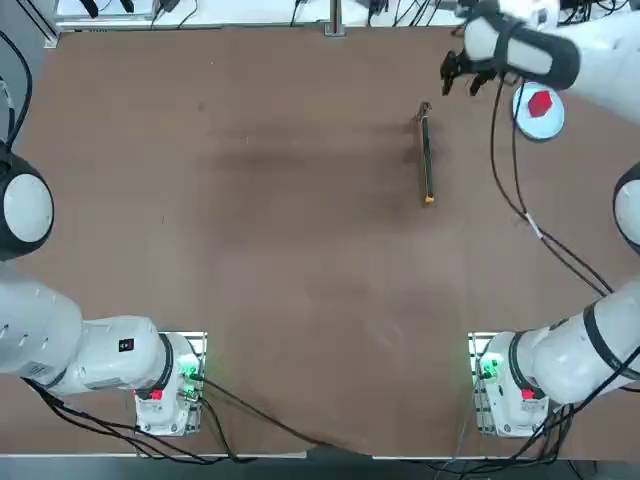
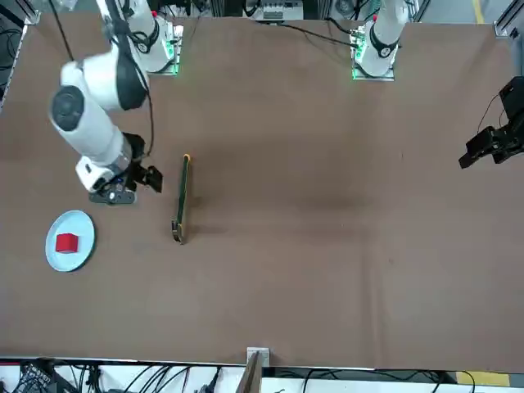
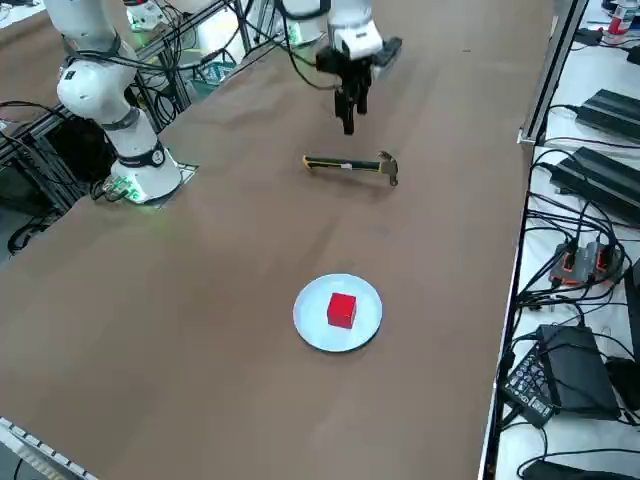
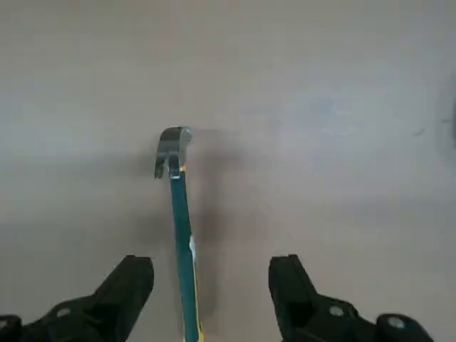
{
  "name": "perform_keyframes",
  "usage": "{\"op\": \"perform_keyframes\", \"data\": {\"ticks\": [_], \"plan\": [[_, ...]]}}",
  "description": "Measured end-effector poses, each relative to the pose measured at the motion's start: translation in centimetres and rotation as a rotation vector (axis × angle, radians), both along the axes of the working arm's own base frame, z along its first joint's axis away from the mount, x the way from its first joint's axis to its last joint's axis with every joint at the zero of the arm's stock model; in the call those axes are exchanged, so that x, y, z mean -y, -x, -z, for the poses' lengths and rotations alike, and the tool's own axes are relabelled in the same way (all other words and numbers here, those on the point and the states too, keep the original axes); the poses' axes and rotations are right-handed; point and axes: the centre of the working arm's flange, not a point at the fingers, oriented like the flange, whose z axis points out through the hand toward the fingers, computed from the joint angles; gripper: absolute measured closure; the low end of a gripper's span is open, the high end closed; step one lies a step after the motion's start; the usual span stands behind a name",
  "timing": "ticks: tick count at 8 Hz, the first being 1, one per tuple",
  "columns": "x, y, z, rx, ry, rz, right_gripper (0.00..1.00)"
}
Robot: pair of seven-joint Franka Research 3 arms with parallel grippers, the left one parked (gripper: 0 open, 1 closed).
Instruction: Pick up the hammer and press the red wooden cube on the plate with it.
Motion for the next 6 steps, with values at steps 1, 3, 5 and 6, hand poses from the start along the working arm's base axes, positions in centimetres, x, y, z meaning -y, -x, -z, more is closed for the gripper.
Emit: {"op": "perform_keyframes", "data": {"ticks": [1,3,5,6], "plan": [[-0.7,0.4,2.4,0.016,-0.007,0.033,0.0],[-2.1,0.6,6.1,0.032,-0.01,0.07,0.0],[-2.3,0.2,8.9,0.043,-0.012,0.101,0.0],[-2.4,0.1,10.2,0.049,-0.012,0.112,0.0]]}}
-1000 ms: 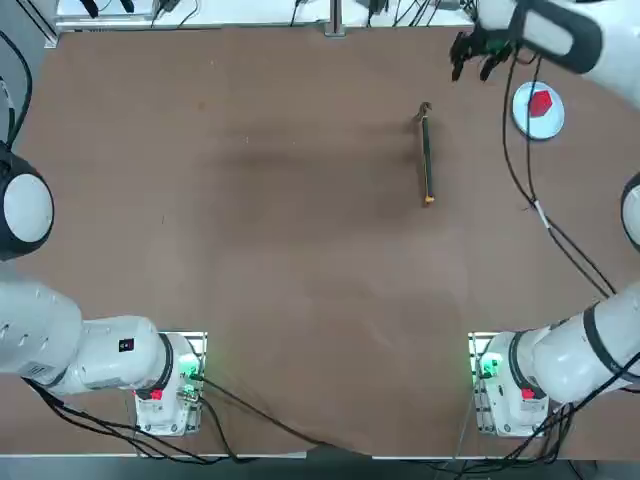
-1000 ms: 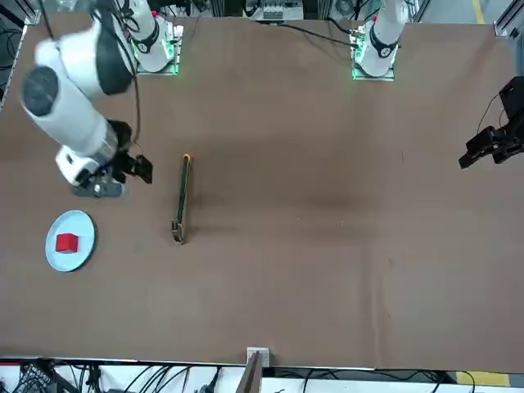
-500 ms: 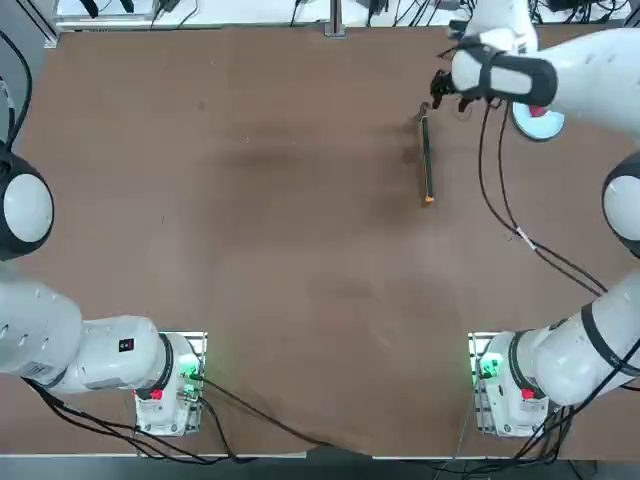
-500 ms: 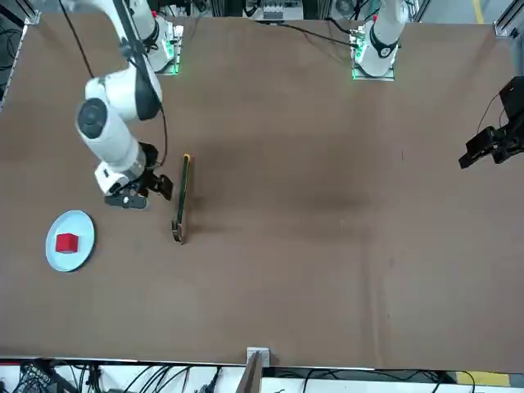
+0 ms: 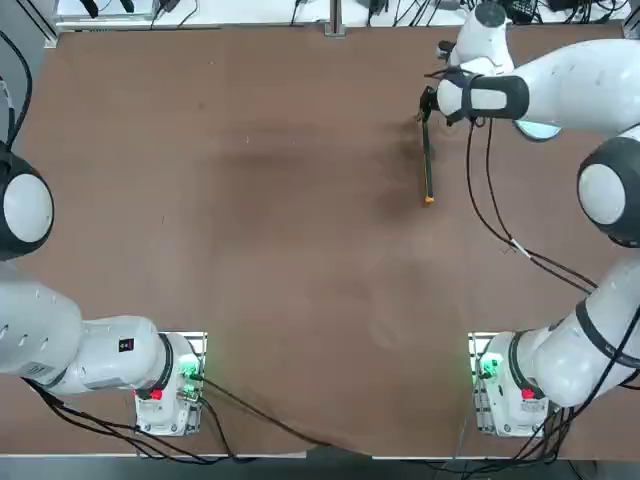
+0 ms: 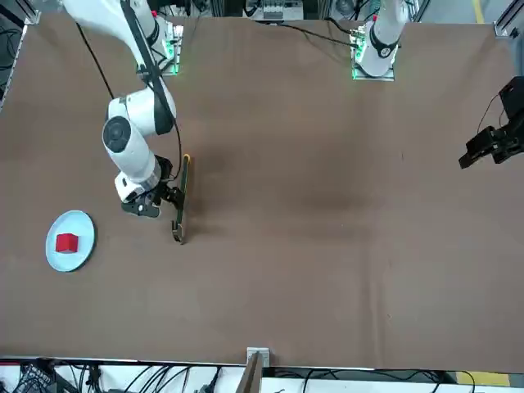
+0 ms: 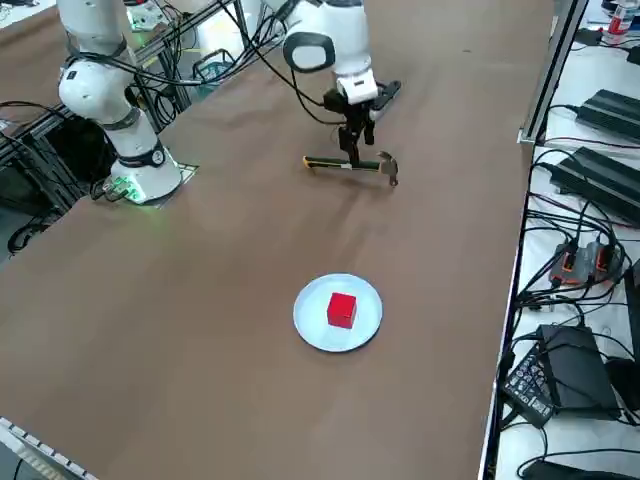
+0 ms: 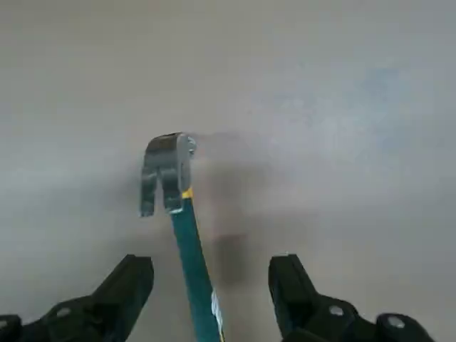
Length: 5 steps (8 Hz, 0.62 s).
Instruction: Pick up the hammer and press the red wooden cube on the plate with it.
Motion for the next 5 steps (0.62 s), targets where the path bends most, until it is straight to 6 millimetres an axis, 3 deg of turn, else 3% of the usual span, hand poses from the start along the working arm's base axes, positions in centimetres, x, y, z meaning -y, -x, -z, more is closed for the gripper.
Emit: {"op": "perform_keyframes", "data": {"ticks": [5], "plan": [[-1.5,0.0,3.9,0.042,-0.018,0.069,0.13]]}}
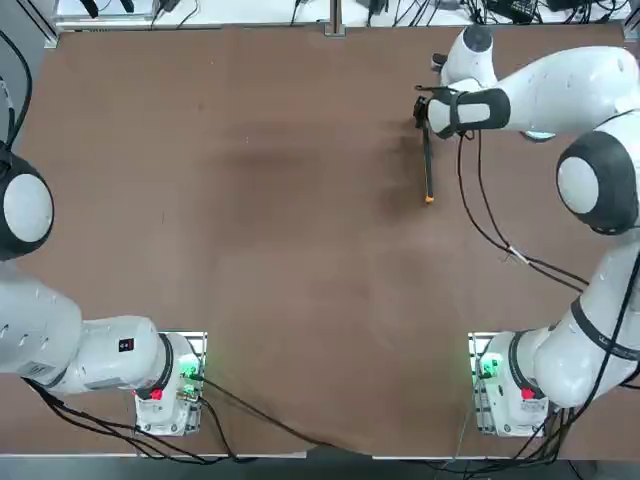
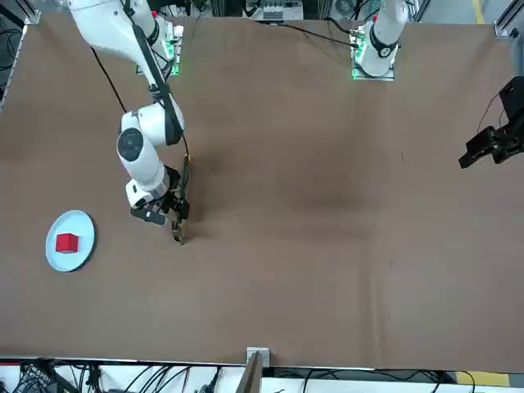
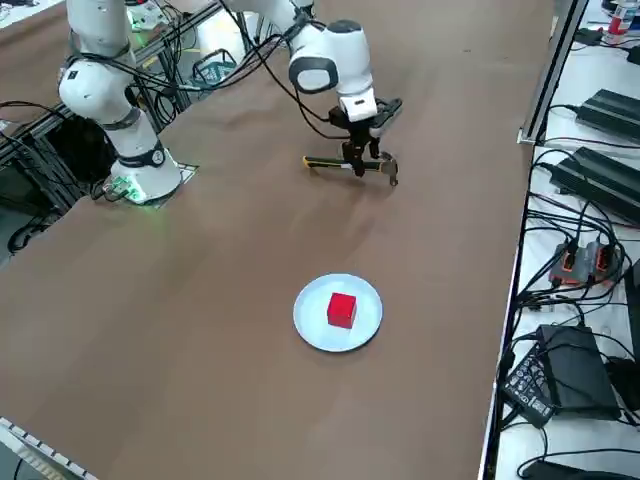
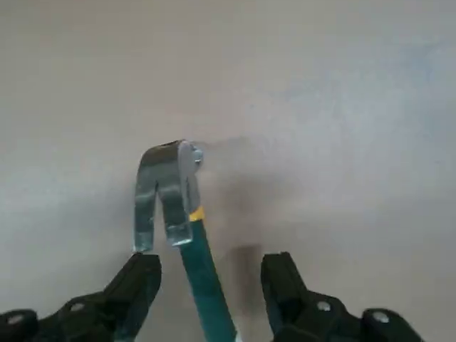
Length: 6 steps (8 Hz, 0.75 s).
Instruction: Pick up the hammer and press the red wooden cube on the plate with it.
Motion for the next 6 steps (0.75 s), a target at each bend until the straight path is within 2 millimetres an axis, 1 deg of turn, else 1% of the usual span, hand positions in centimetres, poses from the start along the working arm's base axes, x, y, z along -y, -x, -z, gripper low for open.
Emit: {"op": "perform_keyframes", "data": {"ticks": [1,2,3,5,6], "plan": [[-0.29,0.11,0.45,0.001,0.0,-0.003,0.19],[-0.4,0.2,0.84,-0.003,0.002,-0.004,0.22],[-0.41,0.25,1.14,-0.006,0.003,-0.004,0.3],[-0.44,0.26,1.19,-0.007,0.004,-0.005,0.71],[-0.54,0.2,1.04,-0.003,0.003,-0.008,0.78]]}}
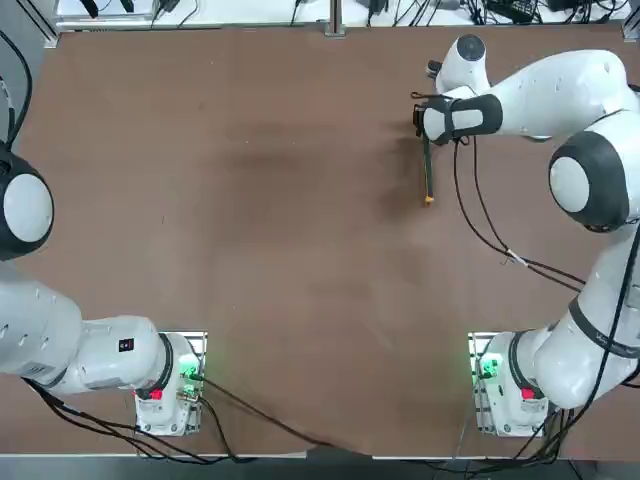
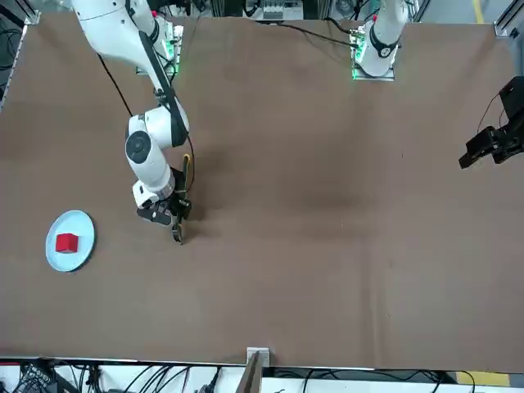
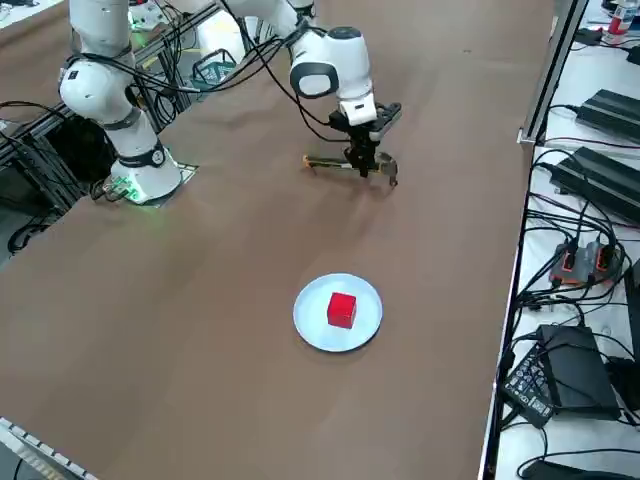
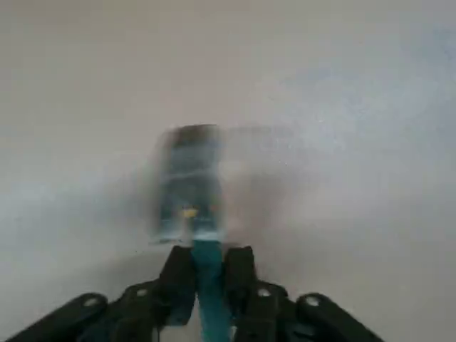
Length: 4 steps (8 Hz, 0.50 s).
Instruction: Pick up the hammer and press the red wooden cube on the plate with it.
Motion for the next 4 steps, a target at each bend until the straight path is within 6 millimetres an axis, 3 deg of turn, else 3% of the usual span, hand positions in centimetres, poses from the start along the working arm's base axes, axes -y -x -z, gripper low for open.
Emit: {"op": "perform_keyframes", "data": {"ticks": [2,3,4], "plan": [[0.4,-0.8,-1.5,0.013,0.0,-0.001,0.78],[1.9,-1.8,-4.0,0.002,0.015,-0.025,0.78],[5.1,-3.2,-8.0,-0.02,0.037,-0.054,0.78]]}}
